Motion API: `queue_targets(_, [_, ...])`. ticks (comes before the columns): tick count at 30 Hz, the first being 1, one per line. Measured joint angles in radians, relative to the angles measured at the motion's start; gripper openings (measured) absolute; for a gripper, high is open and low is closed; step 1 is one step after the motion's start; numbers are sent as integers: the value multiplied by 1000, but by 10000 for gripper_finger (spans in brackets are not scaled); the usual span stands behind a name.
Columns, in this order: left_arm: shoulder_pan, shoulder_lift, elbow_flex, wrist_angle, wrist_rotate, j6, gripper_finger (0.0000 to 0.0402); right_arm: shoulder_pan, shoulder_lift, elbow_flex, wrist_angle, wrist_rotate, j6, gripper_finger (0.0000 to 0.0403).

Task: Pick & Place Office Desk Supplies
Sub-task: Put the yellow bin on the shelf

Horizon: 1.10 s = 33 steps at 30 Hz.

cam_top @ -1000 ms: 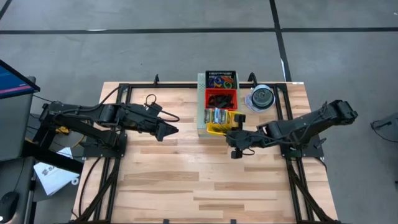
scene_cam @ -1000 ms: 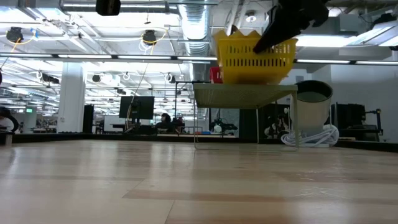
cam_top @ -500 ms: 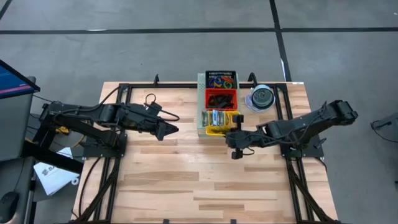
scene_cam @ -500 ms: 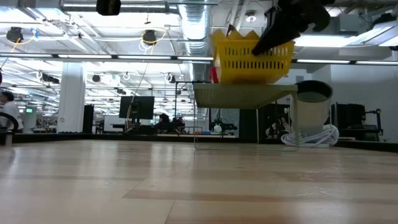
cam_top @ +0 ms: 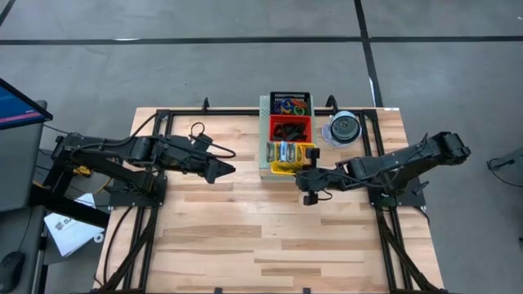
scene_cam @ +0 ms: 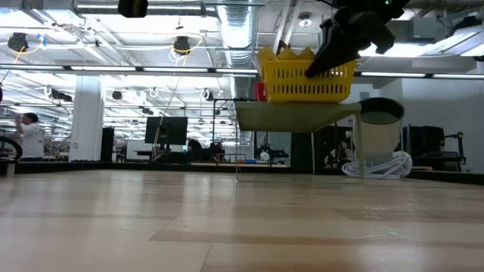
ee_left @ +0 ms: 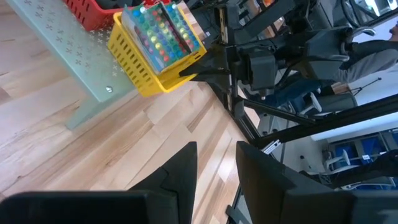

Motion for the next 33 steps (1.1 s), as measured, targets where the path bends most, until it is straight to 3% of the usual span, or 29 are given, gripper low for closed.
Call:
queue_targets(11, [0,0,0,0,0,-1,106,-34,0,0,-1,8,-25,4])
queue_targets(20, [0,0,0,0,1,0,106,-23,-1,2,16,0,-17,68])
queue_targets(33, [0,0,0,0,1,2,106,-30,-8,2,17,39,-41,103])
